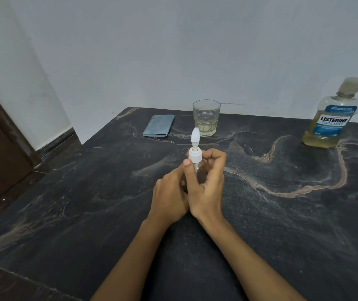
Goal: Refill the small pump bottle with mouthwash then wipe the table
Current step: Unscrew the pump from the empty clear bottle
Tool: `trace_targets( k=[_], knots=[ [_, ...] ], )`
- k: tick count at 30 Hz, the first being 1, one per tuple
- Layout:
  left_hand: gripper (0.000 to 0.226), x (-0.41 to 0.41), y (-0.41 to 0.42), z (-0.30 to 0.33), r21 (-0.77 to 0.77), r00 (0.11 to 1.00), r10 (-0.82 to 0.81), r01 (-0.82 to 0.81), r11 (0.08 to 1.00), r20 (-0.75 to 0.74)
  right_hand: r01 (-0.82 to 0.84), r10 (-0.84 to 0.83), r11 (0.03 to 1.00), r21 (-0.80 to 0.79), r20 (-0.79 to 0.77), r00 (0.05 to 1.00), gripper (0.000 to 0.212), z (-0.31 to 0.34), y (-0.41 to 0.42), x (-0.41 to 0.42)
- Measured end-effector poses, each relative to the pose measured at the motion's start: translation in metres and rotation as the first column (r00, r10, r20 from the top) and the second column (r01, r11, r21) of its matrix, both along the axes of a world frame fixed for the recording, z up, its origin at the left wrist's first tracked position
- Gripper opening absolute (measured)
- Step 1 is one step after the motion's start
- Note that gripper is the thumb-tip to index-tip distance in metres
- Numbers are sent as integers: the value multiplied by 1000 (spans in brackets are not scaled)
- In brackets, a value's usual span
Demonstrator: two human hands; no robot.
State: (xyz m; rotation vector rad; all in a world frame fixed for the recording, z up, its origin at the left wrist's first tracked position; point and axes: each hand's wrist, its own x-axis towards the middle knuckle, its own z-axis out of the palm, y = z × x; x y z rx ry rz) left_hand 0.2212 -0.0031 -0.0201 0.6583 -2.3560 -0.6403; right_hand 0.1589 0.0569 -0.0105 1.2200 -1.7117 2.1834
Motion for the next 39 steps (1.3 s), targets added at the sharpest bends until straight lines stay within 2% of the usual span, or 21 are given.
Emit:
trace_targets(
  k=[5,7,11,16,19,23,27,32,39],
  knots=[
    [10,1,2,3,31,997,-43,45,998,-67,-10,10,1000,-10,-1,1000,9,-4,0,-2],
    [20,0,2,2,38,996,-39,42,998,-78,-5,6,1000,-13,13,1000,19,-5,-1,-3],
    [18,-1,2,4,13,998,-26,27,1000,-60,-16,16,1000,-4,34,999,33,-5,-1,-3],
    [2,-1,0,4,-68,999,-25,26,997,23,-13,12,1000,22,35,999,23,-2,1,-2],
    [14,-4,-1,5,-80,999,-19,22,997,36,-25,25,1000,-9,50,998,26,0,2,-2],
    [13,-5,1,8,-41,1000,-27,27,999,3,-37,42,998,-44,111,993,22,2,3,-2],
    [11,-3,3,8,-6,999,-32,32,999,-35,-33,32,999,2,79,996,16,-1,4,0],
    [34,-3,4,5,53,996,-18,23,998,-86,-10,8,1000,21,82,997,23,-3,3,0],
    [34,-3,3,5,55,997,-5,9,998,-79,-23,22,1000,20,52,998,25,0,1,-2]
  ],
)
